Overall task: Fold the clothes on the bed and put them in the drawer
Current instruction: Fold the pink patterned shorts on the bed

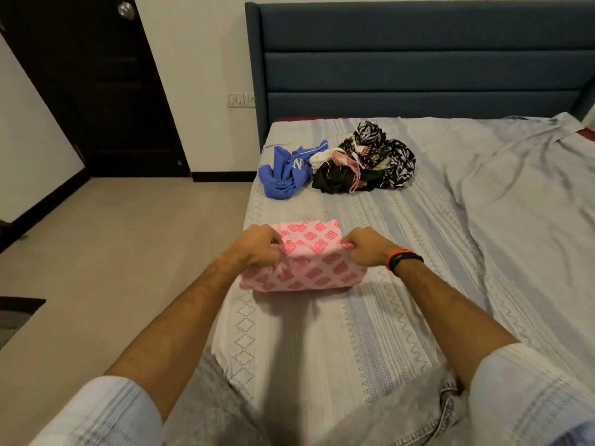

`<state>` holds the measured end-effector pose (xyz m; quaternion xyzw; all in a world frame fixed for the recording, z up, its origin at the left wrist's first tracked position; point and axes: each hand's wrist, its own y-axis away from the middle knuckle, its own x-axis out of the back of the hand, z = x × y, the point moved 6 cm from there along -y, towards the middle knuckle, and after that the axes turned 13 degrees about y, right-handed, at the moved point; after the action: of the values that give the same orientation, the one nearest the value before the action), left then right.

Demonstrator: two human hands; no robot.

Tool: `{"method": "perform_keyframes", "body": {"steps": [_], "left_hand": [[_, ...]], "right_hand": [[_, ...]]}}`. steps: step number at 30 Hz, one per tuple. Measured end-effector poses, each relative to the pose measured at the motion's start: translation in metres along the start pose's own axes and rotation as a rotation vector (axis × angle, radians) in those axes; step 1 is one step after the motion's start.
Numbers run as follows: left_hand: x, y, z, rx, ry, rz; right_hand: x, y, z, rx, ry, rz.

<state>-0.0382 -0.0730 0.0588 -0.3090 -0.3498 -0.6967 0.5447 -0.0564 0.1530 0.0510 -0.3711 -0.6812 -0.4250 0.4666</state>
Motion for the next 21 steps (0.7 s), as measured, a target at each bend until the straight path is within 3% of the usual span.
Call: {"method": "perform_keyframes", "body": {"steps": [6,13,15,17,19,21], "left_hand": [[0.034,-0.075,-0.038,0.159,0.411,0.349],[0.019,-0.169,-0.093,0.283,0.52,0.356],[0.013,-0.187,-0.102,0.318,0.404,0.377],[0.005,-0.194,-0.095,0.265,0.142,0.426],[-0.022,-0.198,-0.081,0.102,0.039,0.45],[-0.064,-0.19,-0.072,0.004,0.02,0.328]], "right_hand": [[0.016,-0.073,0.043,-0.262,-0.322,0.292],[0.0,-0.164,0.073,-0.374,-0.452,0.302],[-0.006,-0.185,0.077,-0.4,-0.389,0.312],[-0.009,-0.194,0.068,-0.409,-0.077,0.366],[-0.029,-0.203,0.047,-0.284,0.106,0.396],[-0.069,-0.202,0.024,-0.083,0.048,0.278]]}}
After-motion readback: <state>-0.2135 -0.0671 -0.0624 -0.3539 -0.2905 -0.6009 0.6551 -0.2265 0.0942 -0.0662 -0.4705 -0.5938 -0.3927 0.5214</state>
